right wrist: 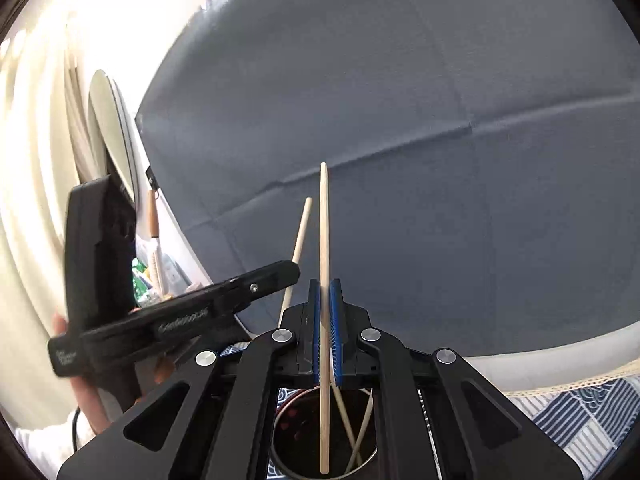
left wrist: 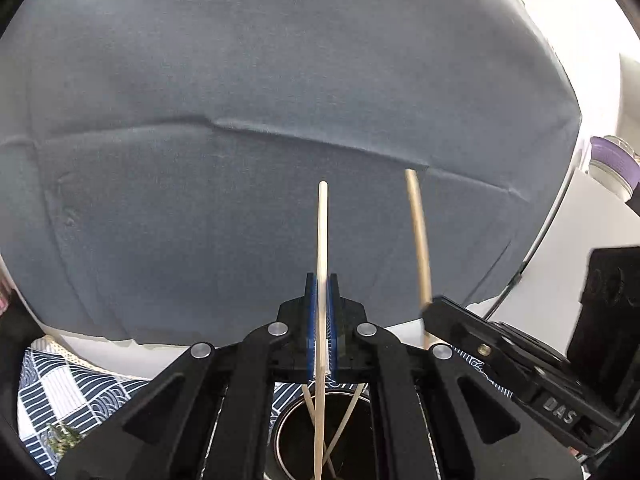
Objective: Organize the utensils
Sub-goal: 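Lift both sticks over the black cup and lower them inside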
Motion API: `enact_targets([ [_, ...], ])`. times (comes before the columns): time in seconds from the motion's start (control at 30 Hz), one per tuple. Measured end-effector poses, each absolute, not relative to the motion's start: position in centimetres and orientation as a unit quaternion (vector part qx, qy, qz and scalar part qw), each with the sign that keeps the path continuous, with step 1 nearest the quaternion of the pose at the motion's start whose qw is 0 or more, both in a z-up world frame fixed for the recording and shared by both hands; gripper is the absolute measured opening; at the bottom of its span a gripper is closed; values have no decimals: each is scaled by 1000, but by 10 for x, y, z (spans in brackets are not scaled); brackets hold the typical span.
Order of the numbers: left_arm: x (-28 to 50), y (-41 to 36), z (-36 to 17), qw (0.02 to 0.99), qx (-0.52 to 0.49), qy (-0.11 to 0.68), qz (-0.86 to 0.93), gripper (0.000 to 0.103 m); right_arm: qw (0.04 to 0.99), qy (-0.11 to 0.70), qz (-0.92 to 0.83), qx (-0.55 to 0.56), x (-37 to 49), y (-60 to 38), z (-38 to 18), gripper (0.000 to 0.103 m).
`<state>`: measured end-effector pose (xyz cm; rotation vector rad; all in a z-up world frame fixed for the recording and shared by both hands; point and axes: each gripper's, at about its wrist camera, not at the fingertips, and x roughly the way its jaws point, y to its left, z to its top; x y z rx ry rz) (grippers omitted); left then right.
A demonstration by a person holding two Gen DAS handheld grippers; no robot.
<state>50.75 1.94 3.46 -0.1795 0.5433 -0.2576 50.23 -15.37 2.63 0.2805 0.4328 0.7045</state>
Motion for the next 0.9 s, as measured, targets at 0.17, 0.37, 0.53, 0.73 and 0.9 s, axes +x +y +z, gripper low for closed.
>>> enact_targets([
  [0.17,507,17,8,952,-97,263,-123,5,895,213,363,146,519,-151,7,5],
  [0.37,495,21,-4,958,-101,251,-99,5,889,233,369,139,527,-145,-6,5],
  [0.53,490,24,-13,957,-107,252,-99,5,894,240,361,116,516,-141,-9,5],
  [0.73,478,17,-19,951,-89,277,-106,5,899,261,343,78,500,-145,-17,5],
  [0.9,466,15,-19,945,-83,294,-118,5,902,279,326,54,488,-138,-20,5],
])
